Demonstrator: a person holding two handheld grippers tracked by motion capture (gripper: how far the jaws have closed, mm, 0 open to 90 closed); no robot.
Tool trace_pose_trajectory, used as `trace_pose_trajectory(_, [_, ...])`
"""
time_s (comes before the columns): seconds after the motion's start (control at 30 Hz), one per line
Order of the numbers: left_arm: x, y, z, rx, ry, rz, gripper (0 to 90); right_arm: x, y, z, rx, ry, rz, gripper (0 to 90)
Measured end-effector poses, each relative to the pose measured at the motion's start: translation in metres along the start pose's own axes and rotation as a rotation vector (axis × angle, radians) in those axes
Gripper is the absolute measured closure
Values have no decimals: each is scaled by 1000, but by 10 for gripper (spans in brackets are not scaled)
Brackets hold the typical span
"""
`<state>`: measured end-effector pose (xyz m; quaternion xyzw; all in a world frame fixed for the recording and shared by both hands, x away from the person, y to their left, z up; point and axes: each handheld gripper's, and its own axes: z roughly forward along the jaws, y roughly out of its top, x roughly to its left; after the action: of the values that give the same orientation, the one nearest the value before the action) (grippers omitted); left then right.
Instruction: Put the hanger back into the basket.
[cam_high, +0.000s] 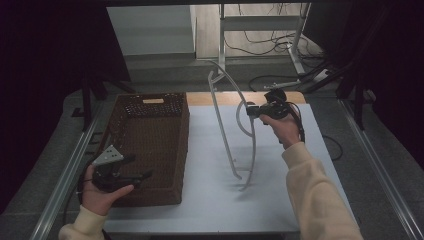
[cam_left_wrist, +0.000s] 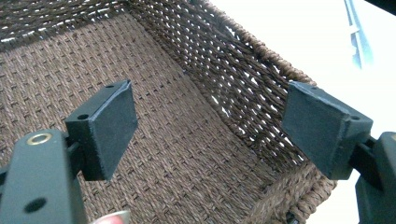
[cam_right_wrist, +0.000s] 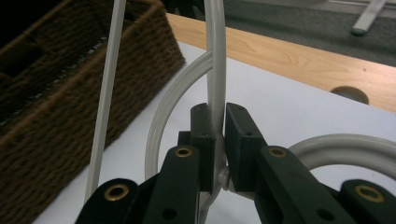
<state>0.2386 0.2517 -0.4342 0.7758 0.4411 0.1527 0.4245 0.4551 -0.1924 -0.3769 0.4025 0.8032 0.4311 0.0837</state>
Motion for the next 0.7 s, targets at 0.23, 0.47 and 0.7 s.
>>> trace_pose_trajectory(0.23, [-1,1,0,-1,0,3,181,8,-1,-20,-28,38,-31,817])
trace_pose_trajectory(0.47, [-4,3,0,-4,-4,7,181,19,-13,-38,-2,98,-58,817])
trace_pose_trajectory(0.7, [-7,6,-1,-9,-16,10,180,33,-29,-47,49,149,-95,817])
